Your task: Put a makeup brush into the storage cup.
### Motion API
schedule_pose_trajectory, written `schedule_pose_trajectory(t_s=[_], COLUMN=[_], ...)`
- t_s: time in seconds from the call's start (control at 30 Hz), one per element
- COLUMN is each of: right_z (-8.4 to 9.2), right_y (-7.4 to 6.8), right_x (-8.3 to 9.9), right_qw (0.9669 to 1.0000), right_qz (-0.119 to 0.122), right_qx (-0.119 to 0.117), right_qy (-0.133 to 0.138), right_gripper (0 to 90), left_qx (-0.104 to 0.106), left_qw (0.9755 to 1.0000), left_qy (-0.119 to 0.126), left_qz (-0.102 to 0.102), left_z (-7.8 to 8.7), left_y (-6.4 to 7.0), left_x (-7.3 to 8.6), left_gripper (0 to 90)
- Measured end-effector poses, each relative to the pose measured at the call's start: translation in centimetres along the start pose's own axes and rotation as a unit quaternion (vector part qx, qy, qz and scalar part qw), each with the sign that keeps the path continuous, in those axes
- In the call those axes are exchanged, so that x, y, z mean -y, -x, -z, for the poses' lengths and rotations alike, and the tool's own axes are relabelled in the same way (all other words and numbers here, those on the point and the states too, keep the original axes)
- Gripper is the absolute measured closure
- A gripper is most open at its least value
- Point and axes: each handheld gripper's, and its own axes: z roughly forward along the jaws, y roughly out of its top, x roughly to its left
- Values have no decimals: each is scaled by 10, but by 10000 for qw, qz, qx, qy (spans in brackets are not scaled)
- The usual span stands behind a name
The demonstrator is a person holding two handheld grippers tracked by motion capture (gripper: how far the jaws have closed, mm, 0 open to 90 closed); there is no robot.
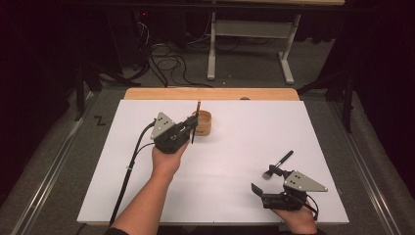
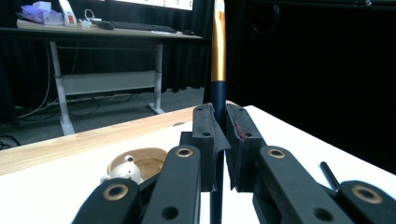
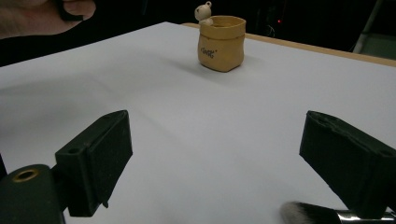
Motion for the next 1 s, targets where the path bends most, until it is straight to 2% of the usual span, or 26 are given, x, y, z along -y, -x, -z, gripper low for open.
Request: schedule_pose_trajectory(t_s=[0.37, 0.53, 0.77, 1.0], right_z=[0, -2, 0, -2], right_y=[1, 1, 1, 3], right_x=[0, 0, -1, -1], right_qw=[10000, 10000, 10000, 9999], right_qz=[-38, -85, -68, -47], right_qx=[-3, -18, -9, -68], right_qy=[17, 12, 58, 75], right_gripper=[105, 108, 111, 114], left_qx=[-135, -243, -374, -403], left_qw=[9999, 9997, 9991, 9990], left_qy=[-34, -63, -91, -133], left_qz=[66, 68, 189, 123], left_z=[-17, -29, -45, -59], left_y=[-8, -13, -23, -21], left_x=[-8, -7, -5, -9], left_gripper=[831, 831, 832, 831])
